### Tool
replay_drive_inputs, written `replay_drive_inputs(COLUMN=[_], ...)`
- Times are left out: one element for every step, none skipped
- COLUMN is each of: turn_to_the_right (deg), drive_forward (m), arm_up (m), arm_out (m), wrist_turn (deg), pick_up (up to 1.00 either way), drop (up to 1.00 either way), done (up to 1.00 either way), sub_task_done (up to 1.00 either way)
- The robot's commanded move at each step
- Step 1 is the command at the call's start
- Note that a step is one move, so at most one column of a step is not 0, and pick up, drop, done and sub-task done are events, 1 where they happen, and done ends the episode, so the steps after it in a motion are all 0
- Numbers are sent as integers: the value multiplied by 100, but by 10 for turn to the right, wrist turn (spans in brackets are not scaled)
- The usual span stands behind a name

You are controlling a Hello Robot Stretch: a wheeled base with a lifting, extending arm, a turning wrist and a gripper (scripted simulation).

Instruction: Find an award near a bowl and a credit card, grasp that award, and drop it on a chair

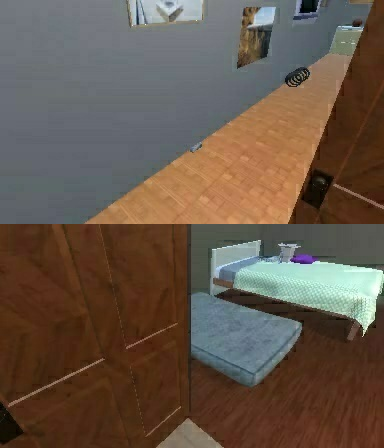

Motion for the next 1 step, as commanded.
replay_drive_inputs(turn_to_the_right=[0], drive_forward=[60], arm_up=[0], arm_out=[0], wrist_turn=[0], pick_up=[0], drop=[0], done=[0], sub_task_done=[0])
